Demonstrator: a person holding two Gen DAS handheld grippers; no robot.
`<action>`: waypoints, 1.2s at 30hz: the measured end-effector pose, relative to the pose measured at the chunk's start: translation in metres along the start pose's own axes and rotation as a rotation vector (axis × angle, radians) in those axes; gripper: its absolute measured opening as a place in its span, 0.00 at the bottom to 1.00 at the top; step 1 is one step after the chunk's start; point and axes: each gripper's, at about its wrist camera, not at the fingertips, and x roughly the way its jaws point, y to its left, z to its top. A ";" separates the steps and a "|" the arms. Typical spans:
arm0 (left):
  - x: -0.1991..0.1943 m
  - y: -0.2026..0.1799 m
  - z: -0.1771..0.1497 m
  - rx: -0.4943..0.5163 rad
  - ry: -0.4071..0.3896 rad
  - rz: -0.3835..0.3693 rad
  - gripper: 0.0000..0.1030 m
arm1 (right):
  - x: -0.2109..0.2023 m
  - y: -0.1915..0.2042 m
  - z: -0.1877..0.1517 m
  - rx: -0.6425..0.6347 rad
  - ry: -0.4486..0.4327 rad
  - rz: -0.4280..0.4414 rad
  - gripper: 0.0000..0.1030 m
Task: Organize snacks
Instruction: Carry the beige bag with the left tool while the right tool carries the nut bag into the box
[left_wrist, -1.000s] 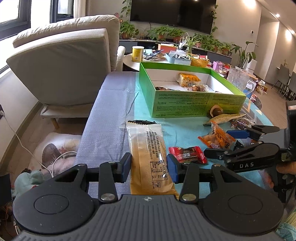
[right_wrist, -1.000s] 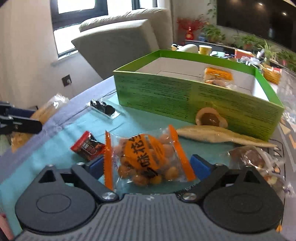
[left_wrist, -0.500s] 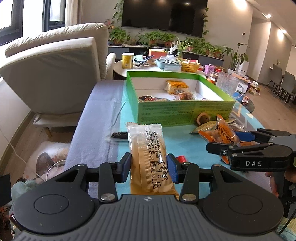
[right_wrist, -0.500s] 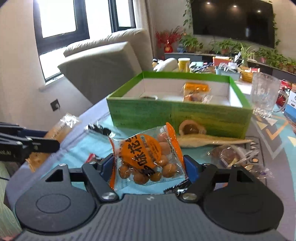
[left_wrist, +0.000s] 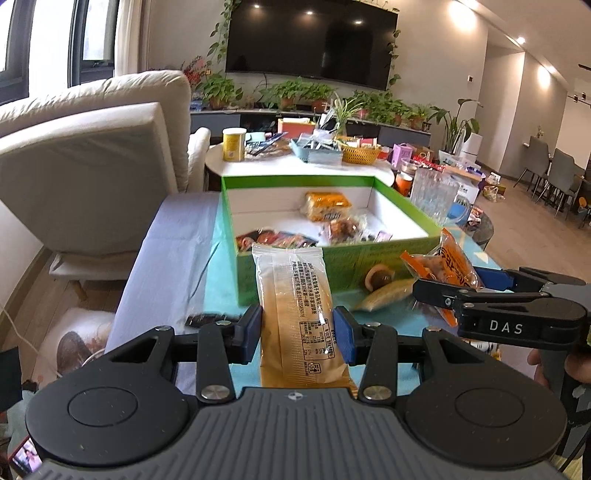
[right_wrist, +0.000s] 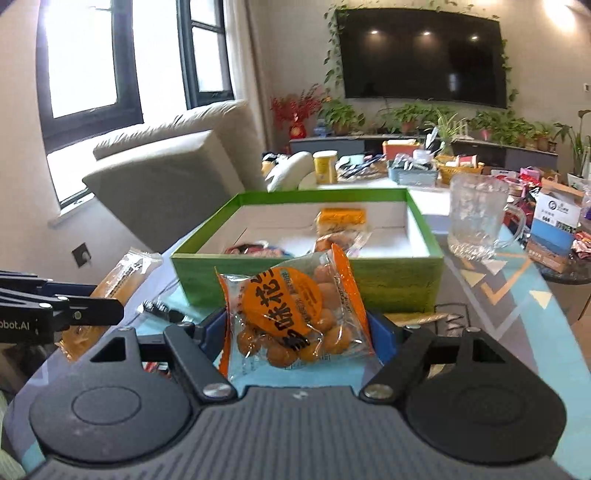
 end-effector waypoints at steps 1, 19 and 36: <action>0.002 -0.002 0.003 -0.001 -0.005 -0.001 0.38 | 0.000 -0.002 0.002 0.008 -0.007 -0.001 0.63; 0.051 -0.002 0.057 -0.087 -0.091 0.003 0.38 | 0.027 -0.020 0.039 0.059 -0.094 -0.020 0.63; 0.113 0.004 0.077 -0.098 -0.045 0.054 0.38 | 0.072 -0.030 0.052 0.088 -0.058 -0.043 0.63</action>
